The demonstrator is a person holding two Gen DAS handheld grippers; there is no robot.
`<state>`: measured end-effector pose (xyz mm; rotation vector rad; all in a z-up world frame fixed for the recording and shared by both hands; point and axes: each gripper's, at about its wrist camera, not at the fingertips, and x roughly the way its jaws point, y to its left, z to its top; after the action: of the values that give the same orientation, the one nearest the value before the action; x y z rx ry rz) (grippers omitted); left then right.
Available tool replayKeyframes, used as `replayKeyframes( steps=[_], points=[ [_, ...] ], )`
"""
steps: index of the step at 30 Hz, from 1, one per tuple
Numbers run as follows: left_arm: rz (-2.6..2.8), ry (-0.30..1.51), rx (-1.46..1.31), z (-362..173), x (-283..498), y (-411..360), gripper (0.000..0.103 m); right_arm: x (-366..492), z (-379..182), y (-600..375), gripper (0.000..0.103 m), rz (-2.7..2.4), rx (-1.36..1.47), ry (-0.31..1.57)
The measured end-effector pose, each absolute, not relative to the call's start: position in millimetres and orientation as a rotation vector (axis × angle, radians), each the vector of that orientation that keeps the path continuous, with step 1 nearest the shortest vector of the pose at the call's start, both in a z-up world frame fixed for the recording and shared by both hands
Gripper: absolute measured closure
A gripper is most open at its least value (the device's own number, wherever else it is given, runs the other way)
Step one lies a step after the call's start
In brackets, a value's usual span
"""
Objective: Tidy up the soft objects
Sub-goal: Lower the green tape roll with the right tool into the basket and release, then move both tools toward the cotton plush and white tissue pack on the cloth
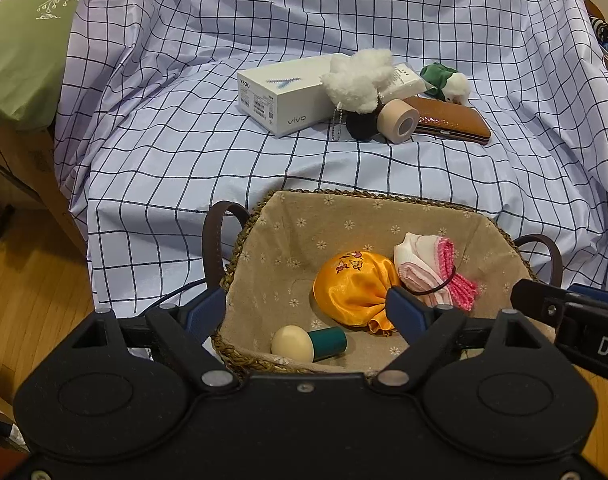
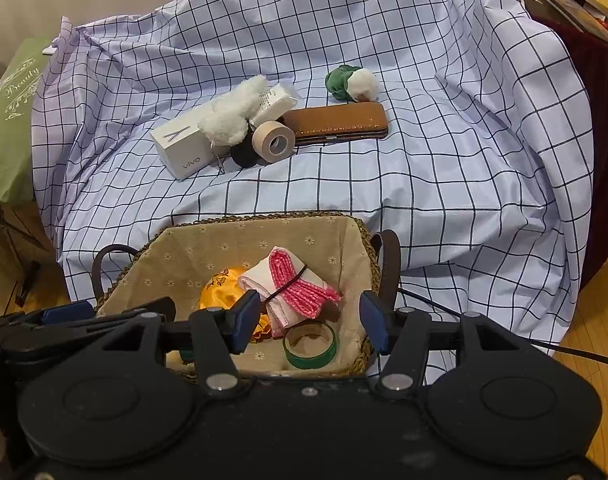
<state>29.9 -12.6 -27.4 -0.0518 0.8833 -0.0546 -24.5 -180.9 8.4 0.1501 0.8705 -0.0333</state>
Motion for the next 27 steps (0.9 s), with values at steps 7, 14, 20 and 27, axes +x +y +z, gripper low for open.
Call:
replayKeyframes(
  steps=[7,14,20,27],
  points=[
    [-0.056,0.880,-0.040,-26.9,29.5,-13.2,0.015,-24.5,7.7,-180.9,0.044,-0.037,0.151,0.870],
    [-0.042,0.879,-0.018,-26.2,28.5,-13.5,0.013,-21.5,3.4,-183.2,0.037,-0.050,0.151,0.877],
    [-0.056,0.901,0.002,-26.0,33.1,-15.0,0.011,-12.2,0.0,-190.1,0.026,-0.085,0.153,0.884],
    [-0.077,0.908,0.024,-24.2,43.4,-20.5,0.009,5.3,7.4,-196.7,0.003,-0.110,0.142,0.842]
  ],
)
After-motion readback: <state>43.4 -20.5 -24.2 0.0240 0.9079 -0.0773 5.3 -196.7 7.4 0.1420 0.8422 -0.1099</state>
